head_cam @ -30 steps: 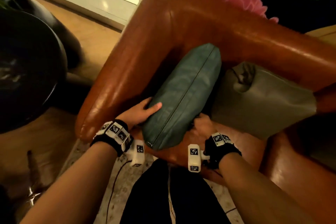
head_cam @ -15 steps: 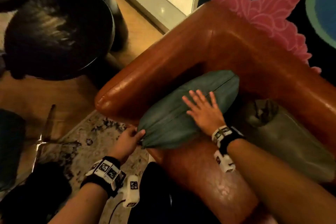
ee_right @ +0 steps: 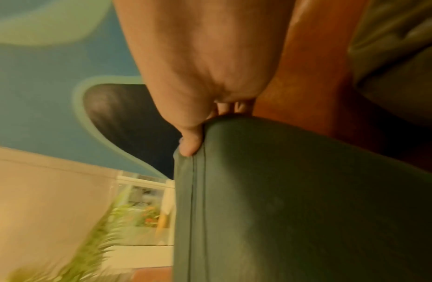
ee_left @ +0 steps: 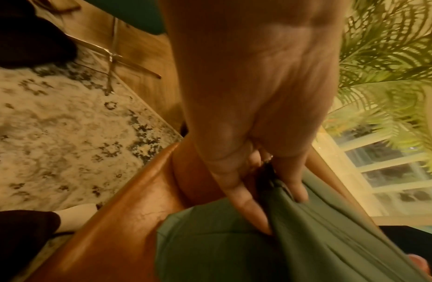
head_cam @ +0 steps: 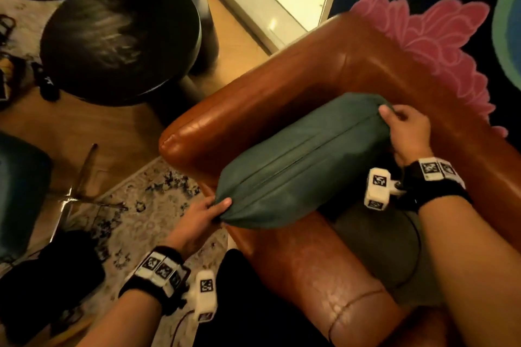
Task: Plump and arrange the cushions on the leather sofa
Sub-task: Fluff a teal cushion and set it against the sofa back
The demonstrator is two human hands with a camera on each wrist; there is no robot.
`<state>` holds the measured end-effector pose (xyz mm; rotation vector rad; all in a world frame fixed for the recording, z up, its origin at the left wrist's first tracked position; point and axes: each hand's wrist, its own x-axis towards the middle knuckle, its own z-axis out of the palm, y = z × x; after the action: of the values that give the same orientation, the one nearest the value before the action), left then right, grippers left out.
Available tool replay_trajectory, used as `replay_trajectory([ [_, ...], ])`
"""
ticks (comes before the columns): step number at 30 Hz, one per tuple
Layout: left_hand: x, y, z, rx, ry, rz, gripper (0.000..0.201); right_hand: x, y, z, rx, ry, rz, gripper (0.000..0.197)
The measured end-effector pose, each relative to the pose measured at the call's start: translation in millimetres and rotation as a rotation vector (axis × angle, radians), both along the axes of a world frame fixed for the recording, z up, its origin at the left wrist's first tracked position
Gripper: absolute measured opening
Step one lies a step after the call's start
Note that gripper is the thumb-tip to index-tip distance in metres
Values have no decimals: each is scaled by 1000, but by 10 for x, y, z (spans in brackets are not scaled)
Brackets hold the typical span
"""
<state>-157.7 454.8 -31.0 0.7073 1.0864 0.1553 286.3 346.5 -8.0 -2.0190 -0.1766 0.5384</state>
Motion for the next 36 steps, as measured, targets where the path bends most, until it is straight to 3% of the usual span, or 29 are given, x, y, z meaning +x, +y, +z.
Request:
replay_trajectory([
  [2, 25, -8, -25, 66, 49, -43, 37, 30, -35, -74, -22, 125, 29, 15],
  [4, 49, -36, -61, 140, 64, -56, 32, 129, -42, -130, -111, 92, 55, 20],
  [7, 19, 18, -104, 137, -22, 14, 35, 318, -19, -211, -63, 118, 75, 29],
  [9, 43, 30, -114, 191, 33, -73, 31, 334, -71, -347, -194, 99, 98, 33],
  [13, 290, -9, -160, 164, 152, -97, 13, 259, 15, -379, -470, -71, 25, 24],
  [16, 365, -50, -195, 91, 114, -4, 24, -212, 218, -179, -389, -490, -72, 41],
  [18, 390, -76, -220, 38, 90, 8, 41, -957, 372, -112, -318, -692, 188, 46],
  [20, 404, -93, -270, 23, 112, 19, 48, -1945, 413, -203, -333, -762, 709, 51],
  [22, 369, -101, -323, 55, 144, 25, 35, -2747, 214, -410, -342, -823, 1251, 59],
  [24, 284, -102, -362, 55, 139, 28, 25, -2771, -31, -709, -345, -895, 1465, 57],
  [27, 145, -102, -356, 2, 96, 38, 35, -1979, -96, -867, -517, -1028, 1305, 56],
  [29, 135, -126, -344, -6, 84, 11, 38, -1363, -95, -802, -657, -956, 1056, 58],
  [32, 230, -140, -323, 14, 113, 28, 40, -573, -141, -650, -701, -622, 623, 70],
  [34, 266, -133, -330, 18, 125, 70, 37, -240, -124, -524, -532, -244, 314, 84],
  [36, 268, -118, -316, -10, 89, 109, 38, -64, -108, -427, -370, -38, 114, 60],
])
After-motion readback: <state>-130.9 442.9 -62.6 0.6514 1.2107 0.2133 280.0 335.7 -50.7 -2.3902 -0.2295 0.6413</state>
